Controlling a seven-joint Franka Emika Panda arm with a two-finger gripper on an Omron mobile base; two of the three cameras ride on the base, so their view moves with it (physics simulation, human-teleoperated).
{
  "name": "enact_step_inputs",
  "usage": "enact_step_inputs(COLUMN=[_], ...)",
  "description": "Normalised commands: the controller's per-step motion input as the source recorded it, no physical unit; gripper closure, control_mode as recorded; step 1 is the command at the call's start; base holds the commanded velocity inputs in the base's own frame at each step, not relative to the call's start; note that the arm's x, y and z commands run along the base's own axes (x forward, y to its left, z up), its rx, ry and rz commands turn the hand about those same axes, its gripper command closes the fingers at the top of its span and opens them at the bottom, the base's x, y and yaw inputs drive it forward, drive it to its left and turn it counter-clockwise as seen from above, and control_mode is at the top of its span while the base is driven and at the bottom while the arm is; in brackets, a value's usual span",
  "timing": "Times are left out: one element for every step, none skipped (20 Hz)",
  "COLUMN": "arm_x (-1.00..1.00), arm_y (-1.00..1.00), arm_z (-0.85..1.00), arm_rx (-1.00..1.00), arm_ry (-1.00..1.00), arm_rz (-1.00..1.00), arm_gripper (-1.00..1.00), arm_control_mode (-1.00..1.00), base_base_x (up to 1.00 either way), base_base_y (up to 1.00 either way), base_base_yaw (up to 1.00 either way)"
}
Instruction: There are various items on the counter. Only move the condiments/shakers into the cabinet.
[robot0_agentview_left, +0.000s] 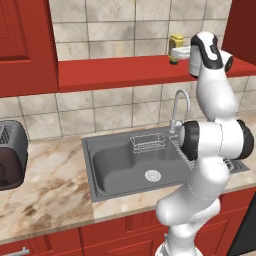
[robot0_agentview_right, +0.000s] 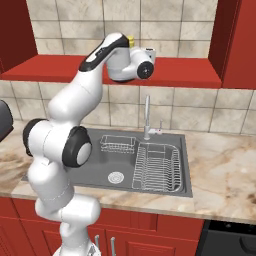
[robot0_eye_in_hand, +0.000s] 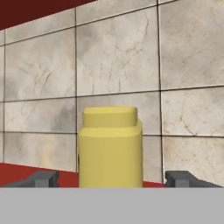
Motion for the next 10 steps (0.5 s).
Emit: enact_step_inputs(arm_x=[-0.64, -0.73, -0.81, -0.96, -1.00, -1.00, -1.00, -1.00, -1.00, -1.00], arm_y=[0.00, 0.00, 0.00, 0.00, 0.00, 0.00, 0.00, 0.00, 0.00, 0.00], arm_z=[0.00, 0.00, 0.00, 0.00, 0.00, 0.00, 0.00, 0.00, 0.00, 0.00], arm_rx=[0.00, 0.00, 0.00, 0.00, 0.00, 0.00, 0.00, 0.00, 0.00, 0.00], arm_ry=[0.00, 0.00, 0.00, 0.00, 0.00, -0.02, -0.04, -0.07, -0.07, -0.10], arm_rz=[0.00, 0.00, 0.00, -0.01, -0.03, -0.04, -0.05, -0.05, -0.05, -0.07], arm_gripper=[-1.00, -1.00, -1.00, -1.00, -1.00, -1.00, -1.00, -1.00, -1.00, -1.00], arm_control_mode=[-1.00, -1.00, -1.00, -1.00, -1.00, -1.00, -1.00, -1.00, -1.00, -1.00], base_base_x=[0.00, 0.00, 0.00, 0.00, 0.00, 0.00, 0.00, 0.00, 0.00, 0.00], base_base_y=[0.00, 0.00, 0.00, 0.00, 0.00, 0.00, 0.00, 0.00, 0.00, 0.00], base_base_yaw=[0.00, 0.00, 0.00, 0.00, 0.00, 0.00, 0.00, 0.00, 0.00, 0.00])
